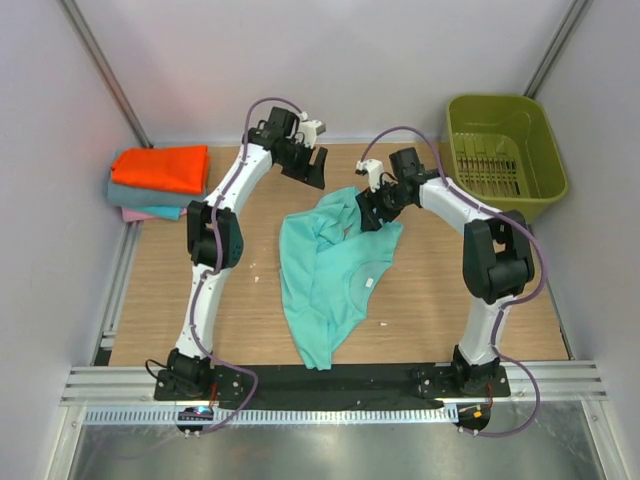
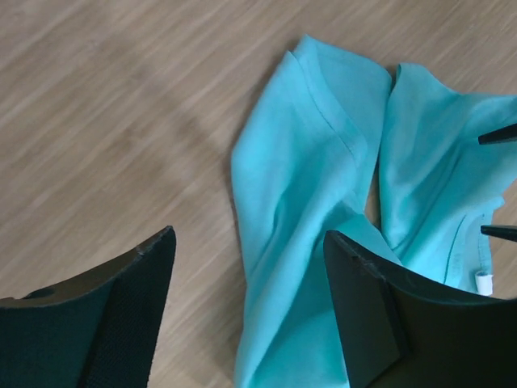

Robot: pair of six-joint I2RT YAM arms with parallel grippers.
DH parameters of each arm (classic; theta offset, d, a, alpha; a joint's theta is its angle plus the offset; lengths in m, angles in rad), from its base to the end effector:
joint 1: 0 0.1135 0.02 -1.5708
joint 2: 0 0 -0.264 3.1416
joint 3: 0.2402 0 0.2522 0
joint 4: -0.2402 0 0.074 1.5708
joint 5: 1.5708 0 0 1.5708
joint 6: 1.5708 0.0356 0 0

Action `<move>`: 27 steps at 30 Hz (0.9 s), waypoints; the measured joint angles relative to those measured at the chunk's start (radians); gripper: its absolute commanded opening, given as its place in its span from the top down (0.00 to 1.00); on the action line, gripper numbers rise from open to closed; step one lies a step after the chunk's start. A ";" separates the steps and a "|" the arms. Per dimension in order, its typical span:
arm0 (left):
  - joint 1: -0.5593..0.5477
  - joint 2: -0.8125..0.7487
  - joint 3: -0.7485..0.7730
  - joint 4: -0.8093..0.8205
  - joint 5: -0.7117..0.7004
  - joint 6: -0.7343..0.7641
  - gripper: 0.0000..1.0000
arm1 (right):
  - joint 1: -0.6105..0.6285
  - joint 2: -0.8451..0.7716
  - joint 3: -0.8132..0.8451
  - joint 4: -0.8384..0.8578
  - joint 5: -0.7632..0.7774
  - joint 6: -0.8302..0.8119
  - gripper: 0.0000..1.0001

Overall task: Fold and stack the t-shirts
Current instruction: Flatten the tshirt out

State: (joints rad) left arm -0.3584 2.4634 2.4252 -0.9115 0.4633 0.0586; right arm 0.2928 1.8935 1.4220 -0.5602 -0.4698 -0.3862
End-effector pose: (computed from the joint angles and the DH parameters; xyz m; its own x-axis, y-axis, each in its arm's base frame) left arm 0.4947 -0.2023 0.2436 -0.7276 0.3285 -0.6022 0.6010 0.7285 -0.3287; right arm 0.3817 0.1319 0.2153 -0.5804 -0.5257 -0.6219 -0.7540 0.6354 0.1665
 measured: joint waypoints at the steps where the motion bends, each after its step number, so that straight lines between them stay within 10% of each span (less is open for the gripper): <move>1: 0.006 0.005 0.002 0.016 0.005 -0.004 0.23 | 0.000 0.015 0.018 0.007 0.007 0.001 0.31; 27: 0.024 0.135 -0.005 0.153 0.151 -0.132 0.23 | -0.014 0.236 0.147 0.092 0.183 0.036 0.31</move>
State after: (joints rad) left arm -0.3344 2.5984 2.4207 -0.7589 0.6144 -0.0734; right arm 0.2790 2.1296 1.5692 -0.4686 -0.2867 -0.3500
